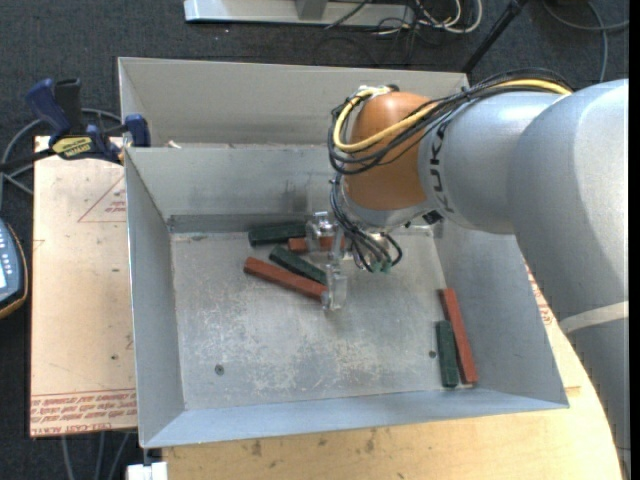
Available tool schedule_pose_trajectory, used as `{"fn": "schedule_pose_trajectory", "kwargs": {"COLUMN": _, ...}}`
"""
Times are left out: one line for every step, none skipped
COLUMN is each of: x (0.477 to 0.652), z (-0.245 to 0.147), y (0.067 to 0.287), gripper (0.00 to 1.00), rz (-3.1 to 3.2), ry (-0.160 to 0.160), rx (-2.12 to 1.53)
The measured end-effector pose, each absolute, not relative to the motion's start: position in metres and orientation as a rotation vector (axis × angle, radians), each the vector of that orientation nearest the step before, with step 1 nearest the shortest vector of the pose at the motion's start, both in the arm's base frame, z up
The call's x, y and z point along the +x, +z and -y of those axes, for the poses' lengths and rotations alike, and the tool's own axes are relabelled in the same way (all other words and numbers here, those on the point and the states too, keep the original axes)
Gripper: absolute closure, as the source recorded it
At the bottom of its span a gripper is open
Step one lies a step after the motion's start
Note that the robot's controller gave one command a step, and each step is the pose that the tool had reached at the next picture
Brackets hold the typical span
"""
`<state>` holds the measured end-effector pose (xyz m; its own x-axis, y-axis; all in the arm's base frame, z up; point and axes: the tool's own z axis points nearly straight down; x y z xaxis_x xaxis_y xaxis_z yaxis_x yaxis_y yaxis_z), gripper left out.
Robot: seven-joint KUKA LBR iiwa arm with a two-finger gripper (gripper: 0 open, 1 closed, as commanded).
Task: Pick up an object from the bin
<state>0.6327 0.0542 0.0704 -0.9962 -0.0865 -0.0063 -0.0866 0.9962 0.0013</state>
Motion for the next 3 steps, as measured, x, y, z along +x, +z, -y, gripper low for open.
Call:
{"fn": "schedule_pose_trajectory", "kwargs": {"x": 0.634, "z": -0.053, "y": 0.076, "gripper": 1.00, "rz": -3.131, "ry": 0.003, "rx": -0.132}}
{"fn": "schedule_pose_trajectory", "kwargs": {"x": 0.659, "z": -0.076, "y": 0.104, "gripper": 1.00, "rz": -3.041, "ry": 0.002, "rx": -0.755}}
{"fn": "schedule_pose_trajectory", "kwargs": {"x": 0.658, "z": -0.075, "y": 0.102, "gripper": 0.00, "rz": -3.045, "ry": 0.002, "rx": -0.752}}
